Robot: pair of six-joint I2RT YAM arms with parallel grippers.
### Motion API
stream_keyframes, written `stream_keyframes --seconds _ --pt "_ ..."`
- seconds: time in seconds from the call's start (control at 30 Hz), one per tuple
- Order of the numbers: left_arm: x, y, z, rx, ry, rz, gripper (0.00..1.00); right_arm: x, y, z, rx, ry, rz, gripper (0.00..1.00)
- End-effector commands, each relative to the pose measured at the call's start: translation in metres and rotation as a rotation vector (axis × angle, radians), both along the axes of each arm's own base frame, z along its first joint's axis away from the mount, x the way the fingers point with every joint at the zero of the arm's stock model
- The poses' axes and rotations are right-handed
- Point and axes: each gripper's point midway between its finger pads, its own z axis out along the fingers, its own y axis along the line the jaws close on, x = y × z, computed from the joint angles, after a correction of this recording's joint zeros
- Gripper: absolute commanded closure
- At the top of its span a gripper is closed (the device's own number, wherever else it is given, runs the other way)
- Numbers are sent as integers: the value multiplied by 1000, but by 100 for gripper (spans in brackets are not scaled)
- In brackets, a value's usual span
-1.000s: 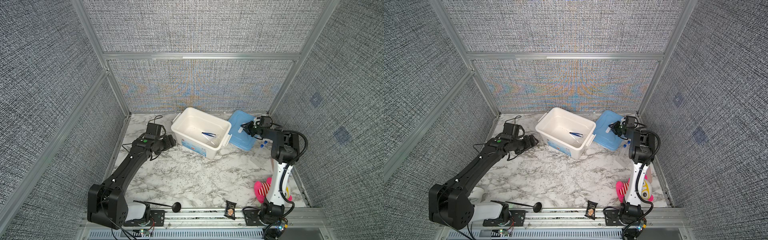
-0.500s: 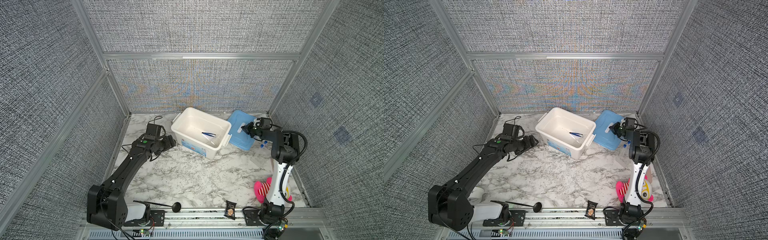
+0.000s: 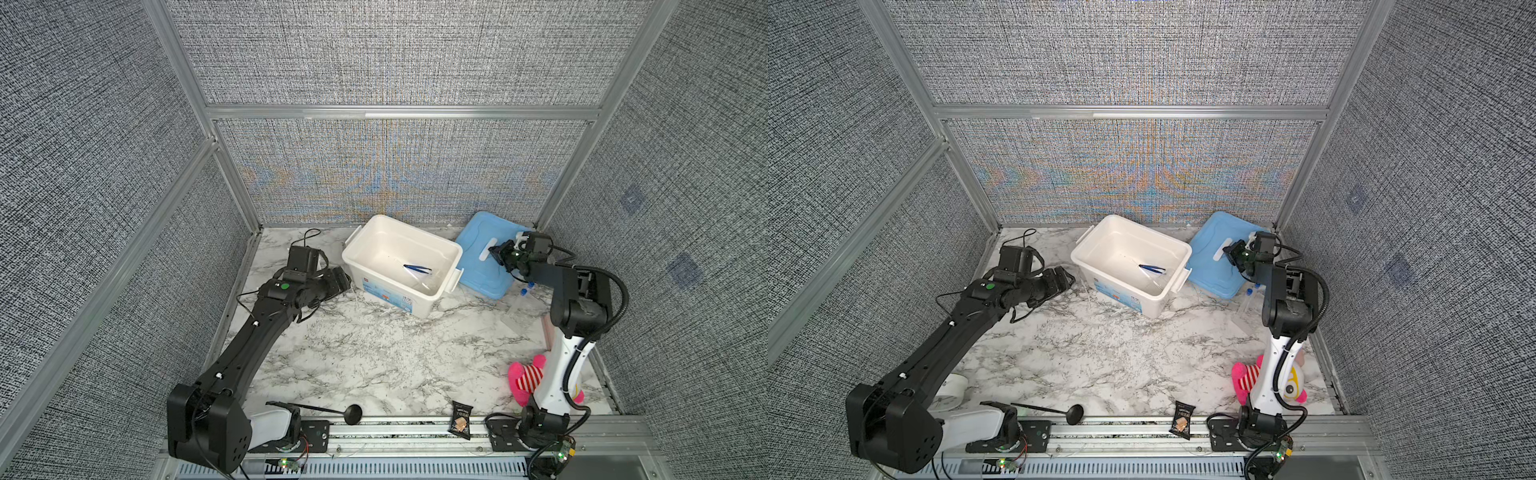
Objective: Organize the chemistry lab equipment
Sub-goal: 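Lift the blue lid by its handle with the right gripper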
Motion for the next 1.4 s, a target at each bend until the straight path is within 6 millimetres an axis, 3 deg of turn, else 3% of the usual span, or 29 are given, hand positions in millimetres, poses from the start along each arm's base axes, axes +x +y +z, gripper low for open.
stream_keyframes --seconds 0.0,0.27,0.73,0.87,0.97,1.03,1.23,1.37 --pt "-2 1 4 -2 -17 -3 15 5 -8 20 -42 -63 -31 100" --pt "-8 1 6 -27 -62 -3 15 -3 -26 47 -123 -71 -87 100" --pt "-5 -3 17 -39 -111 -29 15 -18 -23 117 -119 -143 -86 100" --pt "-2 -4 21 -28 -113 -46 15 -19 -24 99 -192 -50 -55 100" --pt "0 -5 21 -25 -115 -48 15 -19 -20 76 -308 62 -7 79" --pt "1 -5 19 -25 -111 -49 15 -20 -13 57 -403 149 30 70" --pt "2 -4 13 -13 -101 -47 15 -17 -7 14 -648 361 65 57" --pt "4 -2 12 7 -104 -48 15 -13 -6 -6 -756 456 72 54"
